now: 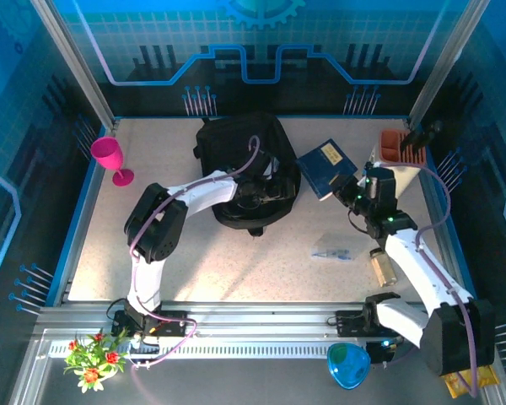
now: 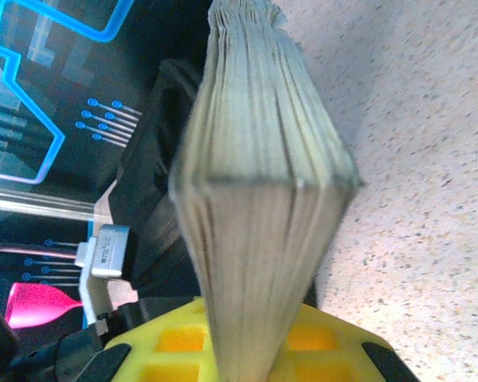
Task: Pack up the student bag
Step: Rotate the student bag at the top-center of the table, then open the student bag at the top-center of the table.
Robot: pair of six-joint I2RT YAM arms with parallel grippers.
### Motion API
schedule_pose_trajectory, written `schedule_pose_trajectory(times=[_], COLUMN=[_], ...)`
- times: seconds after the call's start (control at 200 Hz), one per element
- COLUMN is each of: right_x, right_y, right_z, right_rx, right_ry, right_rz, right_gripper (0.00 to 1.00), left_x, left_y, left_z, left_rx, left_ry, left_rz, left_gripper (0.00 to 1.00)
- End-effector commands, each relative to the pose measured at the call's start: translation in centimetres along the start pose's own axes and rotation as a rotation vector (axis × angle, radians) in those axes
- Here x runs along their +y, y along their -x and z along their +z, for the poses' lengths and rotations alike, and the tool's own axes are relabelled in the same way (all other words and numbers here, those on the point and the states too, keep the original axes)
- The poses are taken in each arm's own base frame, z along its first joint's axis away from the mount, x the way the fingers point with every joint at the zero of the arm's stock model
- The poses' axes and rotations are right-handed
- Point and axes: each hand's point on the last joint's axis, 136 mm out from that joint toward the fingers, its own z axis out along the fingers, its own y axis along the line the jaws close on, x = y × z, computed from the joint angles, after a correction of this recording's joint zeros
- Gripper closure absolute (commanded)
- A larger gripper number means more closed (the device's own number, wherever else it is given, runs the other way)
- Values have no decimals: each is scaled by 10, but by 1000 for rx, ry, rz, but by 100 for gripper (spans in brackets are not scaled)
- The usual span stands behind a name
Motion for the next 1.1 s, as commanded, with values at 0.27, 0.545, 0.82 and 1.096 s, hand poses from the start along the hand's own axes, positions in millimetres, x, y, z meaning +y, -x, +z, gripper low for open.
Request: schedule_pose_trajectory(times=[0.27,0.545,0.82,1.096], right_x=[-15,-18,-19,-19], right_y=[23,19,16,16], right_z=[-31,-30,-30,-32], right_rx=[-68,-49,-39,-38], right_ry=[-48,-46,-43,-42], right_rz=[-54,-37,-29,-32], right_gripper=[95,96,96,96], left_x=[-5,-15,-13,-25], left_y=[-19,-17,-22,-14], left_z=[-24,-4,7,-8], left_rx=[124,154,202,192], left_ry=[38,-10,-16,-28], left_rz=[320,334,344,399], left_gripper=[43,55,63,90])
